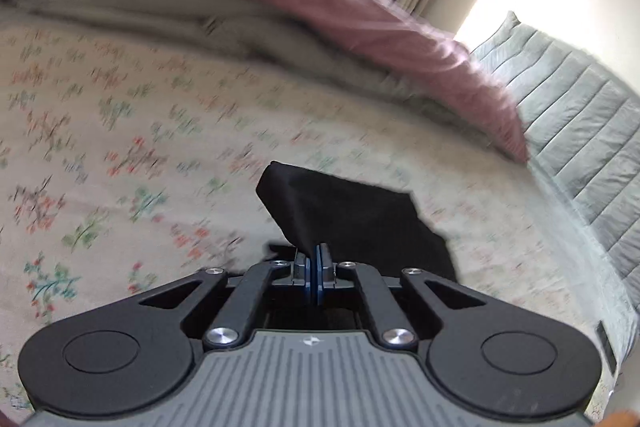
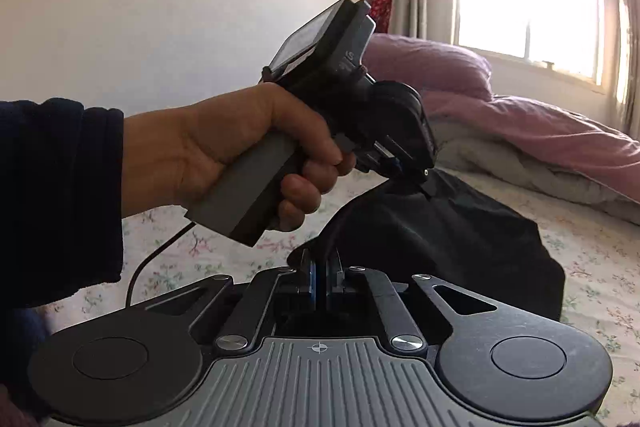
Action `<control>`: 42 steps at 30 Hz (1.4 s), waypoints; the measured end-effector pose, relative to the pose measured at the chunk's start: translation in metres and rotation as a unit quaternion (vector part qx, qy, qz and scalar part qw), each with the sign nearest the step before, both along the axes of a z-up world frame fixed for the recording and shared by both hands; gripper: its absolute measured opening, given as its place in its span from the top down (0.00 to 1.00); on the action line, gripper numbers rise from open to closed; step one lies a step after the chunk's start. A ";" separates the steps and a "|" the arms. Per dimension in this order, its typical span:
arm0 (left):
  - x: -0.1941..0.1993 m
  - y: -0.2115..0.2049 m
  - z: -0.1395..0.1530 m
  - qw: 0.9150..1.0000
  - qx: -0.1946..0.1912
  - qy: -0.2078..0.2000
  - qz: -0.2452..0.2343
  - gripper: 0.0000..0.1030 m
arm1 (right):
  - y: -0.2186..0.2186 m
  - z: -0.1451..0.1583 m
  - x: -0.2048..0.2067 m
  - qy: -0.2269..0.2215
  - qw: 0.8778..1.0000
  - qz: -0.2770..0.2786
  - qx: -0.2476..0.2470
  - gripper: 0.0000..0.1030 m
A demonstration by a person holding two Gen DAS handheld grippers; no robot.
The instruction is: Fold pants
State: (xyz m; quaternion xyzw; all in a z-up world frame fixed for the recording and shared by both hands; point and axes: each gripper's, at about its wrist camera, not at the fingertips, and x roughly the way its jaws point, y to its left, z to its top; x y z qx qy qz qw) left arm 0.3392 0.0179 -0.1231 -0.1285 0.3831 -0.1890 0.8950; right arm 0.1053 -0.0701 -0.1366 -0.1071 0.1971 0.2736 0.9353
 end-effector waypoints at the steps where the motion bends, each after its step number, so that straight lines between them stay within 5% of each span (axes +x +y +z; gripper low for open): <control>1: 0.001 0.007 -0.001 1.000 0.001 -0.001 0.005 0.89 | 0.007 -0.009 0.004 0.004 1.000 0.004 -0.011 0.95; 9: 0.003 0.026 -0.018 1.000 -0.005 0.010 0.029 0.88 | 0.044 -0.032 0.031 0.031 0.999 0.020 -0.033 0.95; 15: -0.006 0.039 -0.018 0.999 -0.005 0.019 0.035 0.71 | 0.045 -0.037 0.029 0.093 0.994 0.023 -0.044 0.86; 19: -0.018 0.052 -0.011 0.998 0.020 0.012 0.053 0.66 | 0.017 -0.014 0.030 0.172 0.982 0.075 0.028 0.53; 20: -0.023 0.054 -0.006 0.998 0.020 0.010 0.057 0.66 | 0.006 -0.005 0.030 0.199 0.973 0.096 0.060 0.41; 22: -0.034 0.056 0.005 0.998 0.011 0.000 0.061 0.66 | -0.022 0.010 0.035 0.252 0.947 0.148 0.136 0.32; 24: -0.046 0.051 0.018 0.998 -0.001 -0.010 0.064 0.66 | -0.056 0.023 0.041 0.255 0.932 0.163 0.201 0.32; 28: -0.056 0.018 0.022 0.997 0.037 0.027 0.054 0.65 | -0.118 0.037 0.071 0.217 0.959 -0.003 0.183 0.35; 31: -0.062 -0.007 0.010 0.995 0.084 0.037 0.042 0.65 | -0.153 0.032 0.091 0.228 0.952 -0.086 0.187 0.66; 34: -0.060 -0.011 -0.015 0.990 0.122 0.048 0.041 0.65 | -0.159 0.025 0.103 0.220 0.956 -0.118 0.157 0.73; 42: -0.055 0.005 -0.027 0.993 0.096 0.057 0.029 0.65 | -0.152 -0.026 0.145 0.278 0.943 -0.153 0.095 0.76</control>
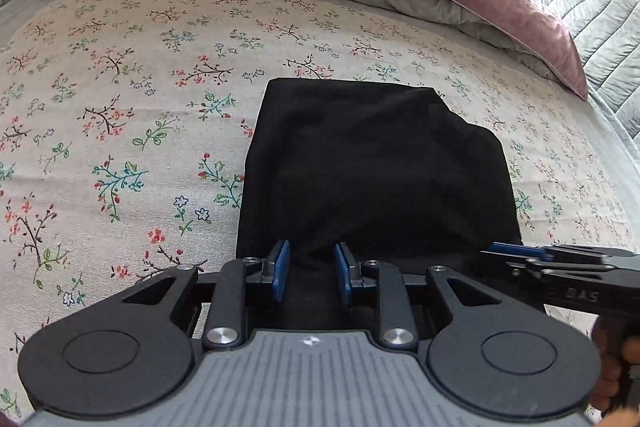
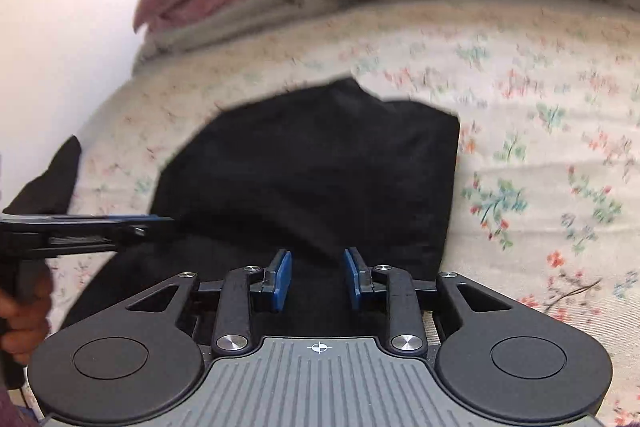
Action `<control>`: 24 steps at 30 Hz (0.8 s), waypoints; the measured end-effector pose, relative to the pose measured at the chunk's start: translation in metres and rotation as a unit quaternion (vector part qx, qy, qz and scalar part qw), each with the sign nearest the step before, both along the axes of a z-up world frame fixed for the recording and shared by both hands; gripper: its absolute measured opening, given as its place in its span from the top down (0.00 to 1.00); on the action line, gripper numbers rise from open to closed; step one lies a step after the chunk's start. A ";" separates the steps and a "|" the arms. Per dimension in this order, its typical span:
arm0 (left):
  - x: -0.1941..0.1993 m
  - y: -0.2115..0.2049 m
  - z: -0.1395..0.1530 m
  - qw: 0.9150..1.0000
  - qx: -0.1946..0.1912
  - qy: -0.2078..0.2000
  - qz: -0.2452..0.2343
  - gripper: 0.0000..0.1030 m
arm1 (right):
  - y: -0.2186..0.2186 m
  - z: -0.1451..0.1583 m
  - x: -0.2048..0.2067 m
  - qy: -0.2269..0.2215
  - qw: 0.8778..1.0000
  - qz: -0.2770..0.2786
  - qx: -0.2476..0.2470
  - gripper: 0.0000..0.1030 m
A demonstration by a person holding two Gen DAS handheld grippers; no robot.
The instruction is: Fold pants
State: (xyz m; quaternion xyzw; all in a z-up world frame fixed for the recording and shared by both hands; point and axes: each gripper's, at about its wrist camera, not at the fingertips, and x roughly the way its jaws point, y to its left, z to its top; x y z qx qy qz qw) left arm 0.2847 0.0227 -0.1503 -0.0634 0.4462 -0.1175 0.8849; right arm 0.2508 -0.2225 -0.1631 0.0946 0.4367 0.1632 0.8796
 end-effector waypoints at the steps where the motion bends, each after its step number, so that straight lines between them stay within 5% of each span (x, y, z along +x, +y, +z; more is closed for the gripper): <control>1: 0.001 0.002 -0.001 1.000 -0.007 0.001 0.001 0.65 | 0.000 -0.006 0.004 0.005 1.000 0.000 -0.001 0.76; 9: 0.000 0.015 0.010 0.998 -0.049 0.006 0.039 0.64 | 0.002 -0.007 -0.002 -0.005 1.000 -0.004 -0.008 0.74; 13: -0.001 0.029 0.015 0.995 -0.067 -0.005 0.070 0.36 | -0.011 0.007 -0.009 -0.011 0.999 -0.035 0.009 0.69; 24: 0.015 0.039 -0.009 0.985 -0.141 0.043 0.091 0.21 | -0.069 0.004 -0.006 0.042 0.989 -0.118 0.081 0.53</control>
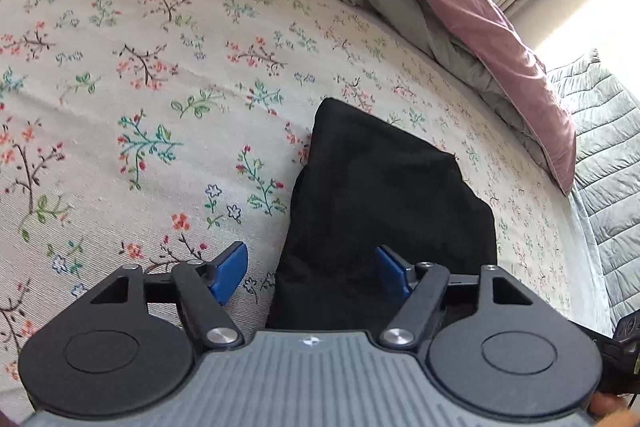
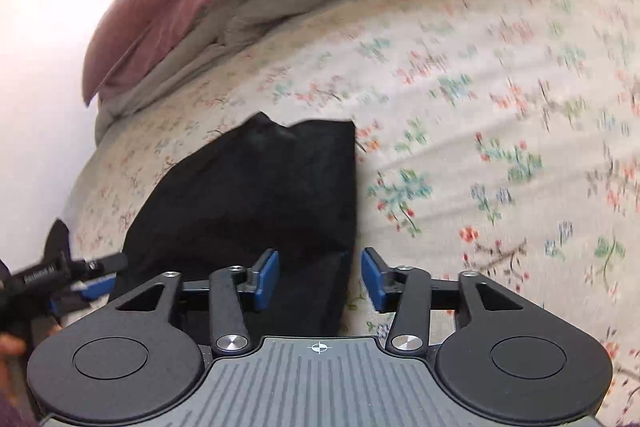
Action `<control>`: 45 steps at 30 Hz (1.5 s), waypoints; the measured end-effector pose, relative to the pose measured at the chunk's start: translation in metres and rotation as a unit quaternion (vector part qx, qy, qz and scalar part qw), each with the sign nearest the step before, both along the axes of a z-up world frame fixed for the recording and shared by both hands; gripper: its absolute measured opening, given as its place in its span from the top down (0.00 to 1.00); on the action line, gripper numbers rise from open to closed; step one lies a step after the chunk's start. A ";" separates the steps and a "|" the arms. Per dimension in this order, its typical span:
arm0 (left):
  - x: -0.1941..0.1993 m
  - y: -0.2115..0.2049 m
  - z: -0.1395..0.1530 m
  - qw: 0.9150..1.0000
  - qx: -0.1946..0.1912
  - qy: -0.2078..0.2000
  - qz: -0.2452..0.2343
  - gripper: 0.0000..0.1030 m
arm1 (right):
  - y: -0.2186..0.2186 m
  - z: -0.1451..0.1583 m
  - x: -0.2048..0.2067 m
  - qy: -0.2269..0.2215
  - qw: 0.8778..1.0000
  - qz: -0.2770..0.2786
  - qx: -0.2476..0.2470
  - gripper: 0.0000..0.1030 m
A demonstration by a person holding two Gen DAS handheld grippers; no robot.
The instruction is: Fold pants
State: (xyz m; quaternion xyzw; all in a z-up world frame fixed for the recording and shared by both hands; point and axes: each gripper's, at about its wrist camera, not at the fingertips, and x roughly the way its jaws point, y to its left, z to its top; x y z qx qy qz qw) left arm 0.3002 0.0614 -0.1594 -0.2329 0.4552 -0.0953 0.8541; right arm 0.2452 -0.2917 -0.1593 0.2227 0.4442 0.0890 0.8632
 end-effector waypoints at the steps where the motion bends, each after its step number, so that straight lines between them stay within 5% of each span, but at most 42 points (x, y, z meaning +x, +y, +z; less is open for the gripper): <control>1: 0.001 -0.002 -0.002 1.000 0.000 0.002 -0.002 0.21 | -0.001 -0.003 0.001 0.007 1.000 -0.004 0.007 0.53; 11: 0.011 -0.025 -0.011 1.000 -0.001 -0.005 -0.031 0.20 | 0.000 -0.031 0.012 0.033 0.995 0.002 0.092 0.51; 13: 0.010 -0.027 -0.010 0.999 0.012 -0.018 -0.026 0.31 | 0.009 -0.030 0.012 0.020 0.997 0.013 0.069 0.54; 15: 0.008 -0.028 -0.007 0.999 0.022 -0.038 -0.029 0.48 | 0.021 -0.024 0.013 0.008 0.999 0.024 0.022 0.68; 18: 0.009 -0.027 -0.001 0.998 -0.007 -0.058 -0.028 0.70 | 0.030 -0.012 0.012 -0.023 0.999 0.035 -0.035 0.85; 23: 0.010 -0.058 0.008 0.993 -0.021 -0.108 -0.039 0.78 | 0.026 0.017 0.012 -0.087 0.991 0.029 -0.095 0.92; 26: 0.010 -0.077 0.012 0.990 -0.039 -0.132 -0.032 0.80 | 0.021 0.034 0.012 -0.125 0.983 0.022 -0.136 0.93; 30: 0.021 -0.098 0.007 0.990 -0.045 -0.133 -0.031 0.81 | -0.008 0.044 0.018 -0.146 0.981 -0.002 -0.131 0.93; 34: 0.030 -0.118 -0.007 0.991 0.014 -0.126 -0.033 0.76 | -0.026 0.015 0.039 -0.107 0.985 -0.028 -0.130 0.90; 38: 0.032 -0.112 -0.009 0.992 0.006 -0.120 -0.029 0.75 | -0.027 -0.004 0.047 -0.082 0.985 -0.036 -0.145 0.81; 45: 0.021 -0.097 0.004 0.993 -0.015 -0.116 -0.003 0.59 | -0.035 0.017 0.034 -0.093 0.986 -0.065 -0.123 0.78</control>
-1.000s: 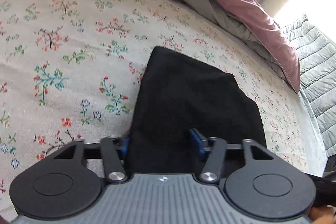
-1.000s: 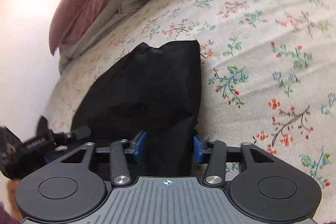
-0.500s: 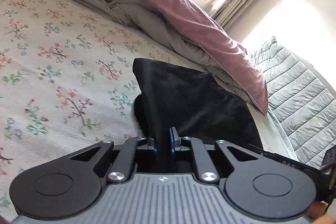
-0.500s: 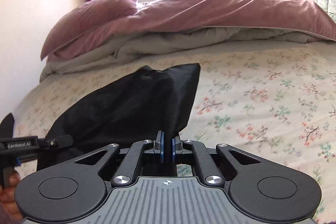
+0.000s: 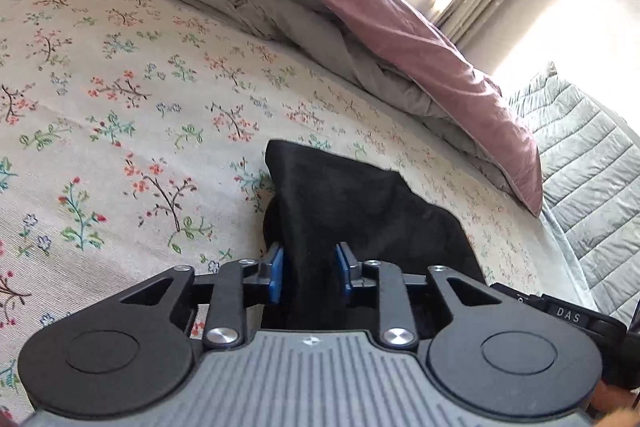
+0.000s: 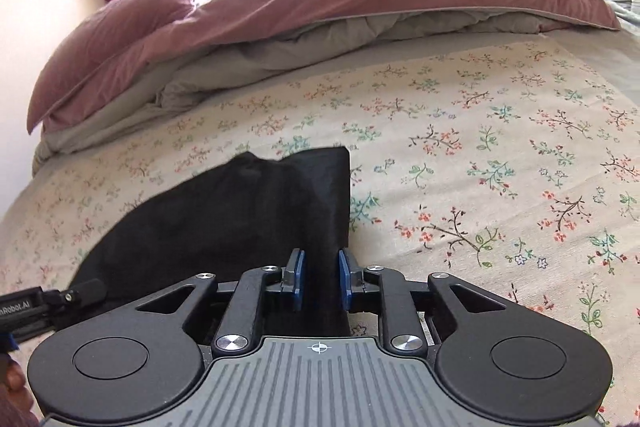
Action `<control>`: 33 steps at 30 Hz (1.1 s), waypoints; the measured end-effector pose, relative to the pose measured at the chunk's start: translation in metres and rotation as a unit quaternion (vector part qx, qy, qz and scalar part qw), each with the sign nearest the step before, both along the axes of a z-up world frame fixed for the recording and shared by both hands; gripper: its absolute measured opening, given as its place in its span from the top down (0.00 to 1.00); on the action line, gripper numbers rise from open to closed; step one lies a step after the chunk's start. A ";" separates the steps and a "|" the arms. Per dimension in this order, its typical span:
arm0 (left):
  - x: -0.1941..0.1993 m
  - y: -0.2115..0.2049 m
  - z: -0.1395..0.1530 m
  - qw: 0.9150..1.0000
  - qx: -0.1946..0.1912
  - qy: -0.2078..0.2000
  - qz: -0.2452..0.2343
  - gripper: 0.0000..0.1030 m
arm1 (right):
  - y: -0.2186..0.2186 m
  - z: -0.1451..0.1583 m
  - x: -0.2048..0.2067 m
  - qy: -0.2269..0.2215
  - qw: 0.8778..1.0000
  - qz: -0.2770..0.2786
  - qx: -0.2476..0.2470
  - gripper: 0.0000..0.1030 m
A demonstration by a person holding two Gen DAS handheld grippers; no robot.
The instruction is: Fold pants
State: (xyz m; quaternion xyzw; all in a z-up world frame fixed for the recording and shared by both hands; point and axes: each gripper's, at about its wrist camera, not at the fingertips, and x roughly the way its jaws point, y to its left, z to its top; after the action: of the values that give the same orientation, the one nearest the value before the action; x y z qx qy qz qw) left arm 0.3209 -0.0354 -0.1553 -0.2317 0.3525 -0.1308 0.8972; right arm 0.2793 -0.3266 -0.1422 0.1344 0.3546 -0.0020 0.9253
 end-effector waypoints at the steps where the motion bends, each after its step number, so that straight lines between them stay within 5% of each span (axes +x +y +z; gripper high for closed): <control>1: -0.002 0.001 0.004 1.000 -0.001 -0.003 0.003 0.51 | -0.001 0.003 -0.002 -0.004 1.000 -0.001 0.004 0.76; 10: -0.021 0.011 0.041 0.999 0.017 -0.019 0.041 0.35 | 0.011 0.040 -0.027 -0.044 0.999 0.012 0.023 0.66; 16: -0.038 -0.009 0.050 0.996 0.083 -0.005 0.036 0.31 | 0.030 0.061 -0.072 -0.081 0.995 0.059 0.000 0.52; 23: -0.081 -0.045 0.074 0.984 0.167 -0.051 0.033 0.03 | 0.032 0.062 -0.120 -0.079 0.993 0.091 -0.008 0.46; 33: -0.148 -0.052 0.060 0.985 0.168 -0.031 0.039 0.00 | 0.023 0.072 -0.171 -0.106 0.990 0.096 -0.015 0.40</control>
State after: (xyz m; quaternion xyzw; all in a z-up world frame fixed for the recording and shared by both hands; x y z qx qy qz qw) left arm 0.1724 -0.0873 -0.0952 -0.0871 0.3323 -0.0416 0.9382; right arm 0.1083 -0.3033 -0.0701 0.0852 0.2661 0.0954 0.9554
